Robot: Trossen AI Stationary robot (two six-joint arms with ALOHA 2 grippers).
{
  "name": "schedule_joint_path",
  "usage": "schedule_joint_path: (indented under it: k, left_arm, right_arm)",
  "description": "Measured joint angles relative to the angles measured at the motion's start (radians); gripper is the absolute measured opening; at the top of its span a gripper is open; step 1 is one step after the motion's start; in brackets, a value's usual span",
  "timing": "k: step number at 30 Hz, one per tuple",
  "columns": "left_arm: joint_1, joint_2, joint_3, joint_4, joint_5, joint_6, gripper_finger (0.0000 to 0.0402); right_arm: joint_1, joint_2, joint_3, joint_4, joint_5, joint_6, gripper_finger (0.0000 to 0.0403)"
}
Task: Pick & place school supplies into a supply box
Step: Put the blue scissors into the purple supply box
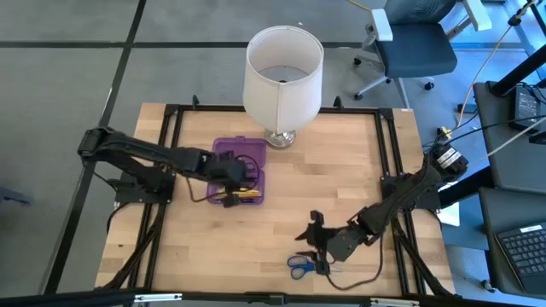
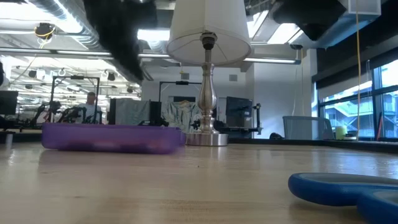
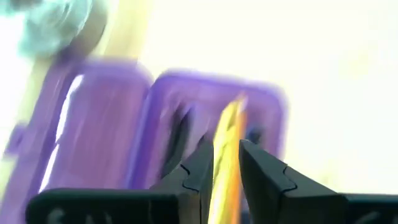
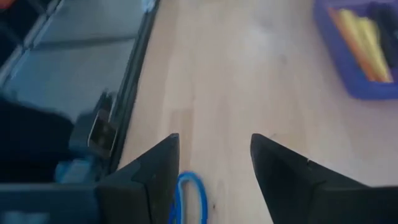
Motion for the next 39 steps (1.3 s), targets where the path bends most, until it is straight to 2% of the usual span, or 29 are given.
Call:
schedule_joint_path:
  k: [7, 10, 13, 18, 22, 28, 39]
  left_arm:
    - [-0.18, -0.012, 0.001, 0.293, 0.002, 0.03, 0.0071]
    - [-0.252, 0.0, -0.02, 0.417, -0.006, 0.068, 0.0072]
    - [-0.311, 0.0, -0.097, 0.598, -0.029, 0.077, 0.0071]
    - [-0.372, 0.0, -0.264, 0.927, -0.06, 0.023, 0.0067]
    - [-0.404, 0.0, -0.36, 1.1, -0.108, 0.016, 0.0069]
    - [-0.426, 0.0, -0.388, 1.151, -0.132, 0.019, 0.0068]
    - [-0.429, 0.0, -0.388, 1.144, -0.132, 0.027, 0.007]
  right_arm:
    - [0.041, 0.093, 0.084, -0.004, -0.056, -0.073, 0.0177]
    - [0.059, 0.151, 0.148, -0.068, -0.09, -0.071, 0.0166]
    - [0.07, 0.218, 0.235, -0.205, -0.13, -0.035, 0.0159]
    - [0.078, 0.349, 0.415, -0.481, -0.139, -0.018, 0.0155]
    - [0.073, 0.432, 0.52, -0.625, -0.148, 0.033, 0.0155]
    - [0.065, 0.459, 0.572, -0.655, -0.261, 0.053, 0.0155]
    - [0.066, 0.46, 0.572, -0.615, -0.263, 0.059, 0.0155]
